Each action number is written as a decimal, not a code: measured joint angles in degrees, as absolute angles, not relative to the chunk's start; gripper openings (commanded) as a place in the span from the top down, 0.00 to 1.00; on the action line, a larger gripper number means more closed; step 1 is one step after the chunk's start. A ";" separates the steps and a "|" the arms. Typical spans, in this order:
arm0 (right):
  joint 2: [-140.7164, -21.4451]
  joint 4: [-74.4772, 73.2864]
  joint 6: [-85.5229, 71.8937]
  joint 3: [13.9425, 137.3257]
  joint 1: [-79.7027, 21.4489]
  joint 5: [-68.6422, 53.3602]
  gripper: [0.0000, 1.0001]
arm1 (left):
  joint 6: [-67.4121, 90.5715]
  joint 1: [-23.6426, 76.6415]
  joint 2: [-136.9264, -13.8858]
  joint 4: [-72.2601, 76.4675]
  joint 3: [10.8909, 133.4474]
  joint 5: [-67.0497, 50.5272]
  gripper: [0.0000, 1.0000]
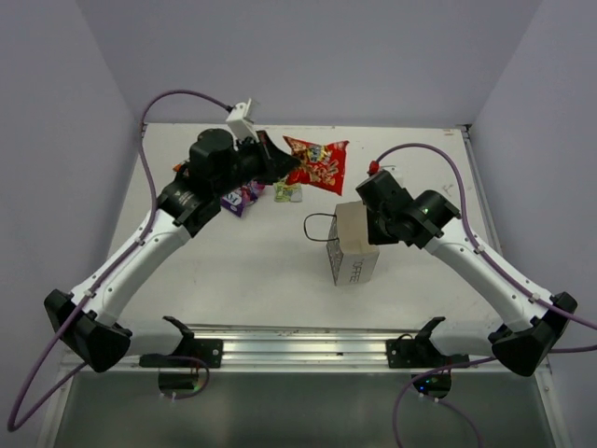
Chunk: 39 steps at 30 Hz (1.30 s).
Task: Place the snacks into the paper bag
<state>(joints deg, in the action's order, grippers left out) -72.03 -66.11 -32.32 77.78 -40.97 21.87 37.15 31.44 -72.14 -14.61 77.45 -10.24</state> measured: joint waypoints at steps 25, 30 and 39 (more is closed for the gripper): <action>-69.25 -66.92 -32.38 77.03 -40.97 23.00 1.00 | 33.82 54.70 -103.31 -51.86 114.76 4.03 1.00; -69.25 -66.92 -32.40 76.58 -40.99 22.92 1.00 | 33.26 56.38 -103.44 -59.40 118.08 7.79 1.00; -69.25 -66.85 -32.42 76.51 -40.99 22.90 1.00 | 31.20 60.07 -105.67 -68.99 121.25 12.73 1.00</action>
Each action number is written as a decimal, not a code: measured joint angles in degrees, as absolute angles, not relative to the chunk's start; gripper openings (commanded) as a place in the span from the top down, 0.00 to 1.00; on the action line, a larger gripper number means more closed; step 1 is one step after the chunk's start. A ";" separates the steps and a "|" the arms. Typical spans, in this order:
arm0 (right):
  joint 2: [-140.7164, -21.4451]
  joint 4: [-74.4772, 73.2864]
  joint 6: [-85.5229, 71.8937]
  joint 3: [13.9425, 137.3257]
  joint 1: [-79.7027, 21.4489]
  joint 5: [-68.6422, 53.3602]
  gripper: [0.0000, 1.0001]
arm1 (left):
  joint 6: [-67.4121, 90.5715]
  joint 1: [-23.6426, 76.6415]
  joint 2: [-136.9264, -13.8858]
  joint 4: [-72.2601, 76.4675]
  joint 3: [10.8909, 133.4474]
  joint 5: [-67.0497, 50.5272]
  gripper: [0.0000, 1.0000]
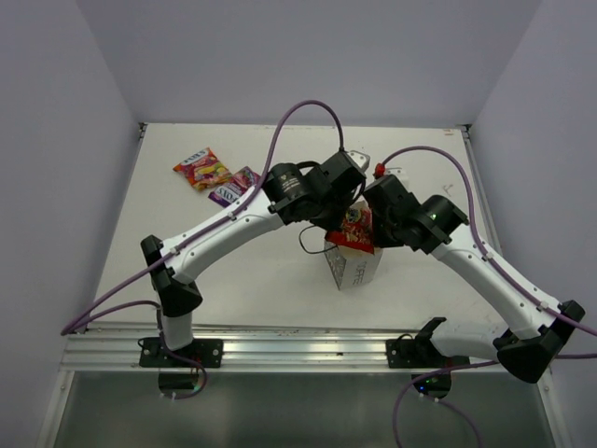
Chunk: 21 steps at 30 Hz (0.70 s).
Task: Place the snacks into the paper bag
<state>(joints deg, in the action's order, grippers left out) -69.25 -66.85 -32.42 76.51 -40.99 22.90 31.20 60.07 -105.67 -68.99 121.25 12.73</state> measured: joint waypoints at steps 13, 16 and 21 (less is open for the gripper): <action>-68.79 -67.90 -32.58 76.16 -41.04 22.98 1.00 | 28.34 62.83 -106.89 -71.00 119.83 18.17 1.00; -68.79 -67.88 -32.58 76.16 -41.04 23.00 1.00 | 27.83 63.05 -105.36 -71.61 117.62 19.84 1.00; -68.79 -67.75 -32.58 76.16 -40.97 22.98 0.99 | 27.29 63.42 -105.27 -72.07 117.97 21.50 1.00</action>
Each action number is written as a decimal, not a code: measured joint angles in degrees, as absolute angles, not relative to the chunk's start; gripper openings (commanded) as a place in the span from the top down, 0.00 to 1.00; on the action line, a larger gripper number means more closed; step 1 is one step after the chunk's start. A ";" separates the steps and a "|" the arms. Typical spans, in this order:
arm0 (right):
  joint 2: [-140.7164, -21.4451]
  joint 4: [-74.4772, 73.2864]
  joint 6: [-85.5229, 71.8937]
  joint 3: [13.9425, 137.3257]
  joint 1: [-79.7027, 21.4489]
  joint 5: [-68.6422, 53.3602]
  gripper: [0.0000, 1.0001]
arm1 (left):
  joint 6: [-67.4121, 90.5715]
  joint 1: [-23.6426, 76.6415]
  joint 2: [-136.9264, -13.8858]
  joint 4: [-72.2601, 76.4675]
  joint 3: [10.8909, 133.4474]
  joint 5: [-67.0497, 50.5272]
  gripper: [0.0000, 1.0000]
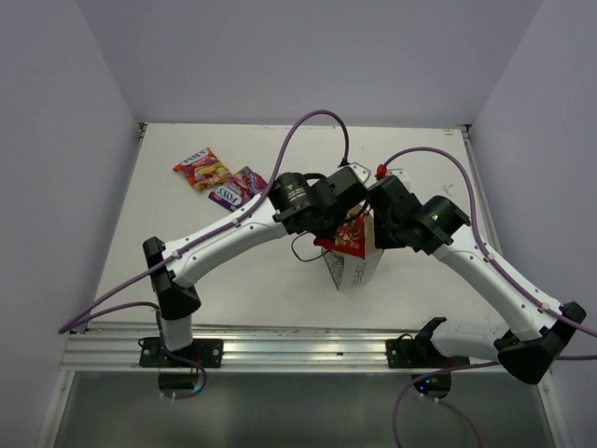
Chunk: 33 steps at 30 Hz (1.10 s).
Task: Place the snacks into the paper bag
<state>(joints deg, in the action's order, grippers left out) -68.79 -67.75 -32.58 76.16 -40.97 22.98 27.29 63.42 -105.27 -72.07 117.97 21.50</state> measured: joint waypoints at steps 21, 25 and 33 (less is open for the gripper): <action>-68.38 -68.69 -32.53 76.14 -40.40 23.03 0.99 | 23.38 63.26 -114.69 -73.38 132.92 21.26 0.94; -68.38 -69.21 -32.40 76.14 -40.40 22.98 0.99 | 23.33 62.89 -114.87 -72.90 132.22 22.39 0.95; -68.53 -68.97 -32.14 76.07 -40.42 22.81 0.98 | 22.94 62.37 -115.02 -72.82 132.11 24.23 0.94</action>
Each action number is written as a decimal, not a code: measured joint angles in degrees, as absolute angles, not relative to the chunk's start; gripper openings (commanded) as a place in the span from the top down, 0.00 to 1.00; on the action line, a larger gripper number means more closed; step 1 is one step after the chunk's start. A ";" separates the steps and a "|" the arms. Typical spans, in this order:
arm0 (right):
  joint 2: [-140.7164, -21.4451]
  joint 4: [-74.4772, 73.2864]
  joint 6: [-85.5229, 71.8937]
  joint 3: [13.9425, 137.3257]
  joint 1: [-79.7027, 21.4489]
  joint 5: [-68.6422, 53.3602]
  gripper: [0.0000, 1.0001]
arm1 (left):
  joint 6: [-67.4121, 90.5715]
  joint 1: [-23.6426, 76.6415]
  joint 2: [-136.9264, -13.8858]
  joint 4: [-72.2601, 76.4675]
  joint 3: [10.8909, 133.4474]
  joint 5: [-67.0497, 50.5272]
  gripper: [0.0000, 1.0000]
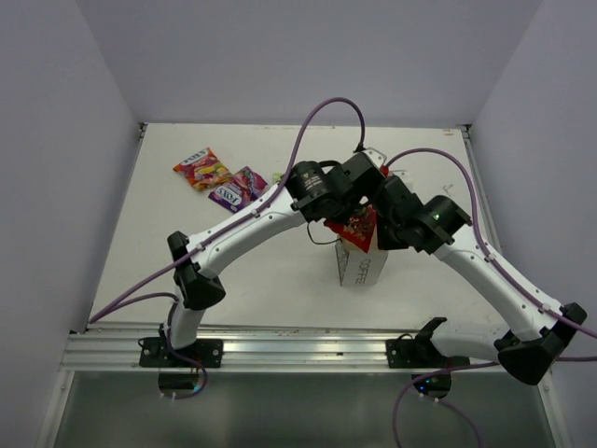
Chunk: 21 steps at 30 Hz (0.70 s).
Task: Place the snacks into the paper bag
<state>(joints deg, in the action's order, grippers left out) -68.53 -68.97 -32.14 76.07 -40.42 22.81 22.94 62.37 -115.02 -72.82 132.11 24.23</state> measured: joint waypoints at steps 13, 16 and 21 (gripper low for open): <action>-68.51 -66.81 -31.90 75.57 -40.32 21.47 0.98 | 21.78 61.76 -116.40 -73.14 134.67 26.30 0.97; -68.58 -65.95 -31.90 75.48 -40.34 21.30 0.98 | 21.63 61.17 -116.49 -73.36 134.80 26.72 0.97; -68.58 -65.23 -31.90 75.46 -40.49 21.23 0.98 | 21.56 60.23 -117.14 -73.45 134.80 26.89 0.97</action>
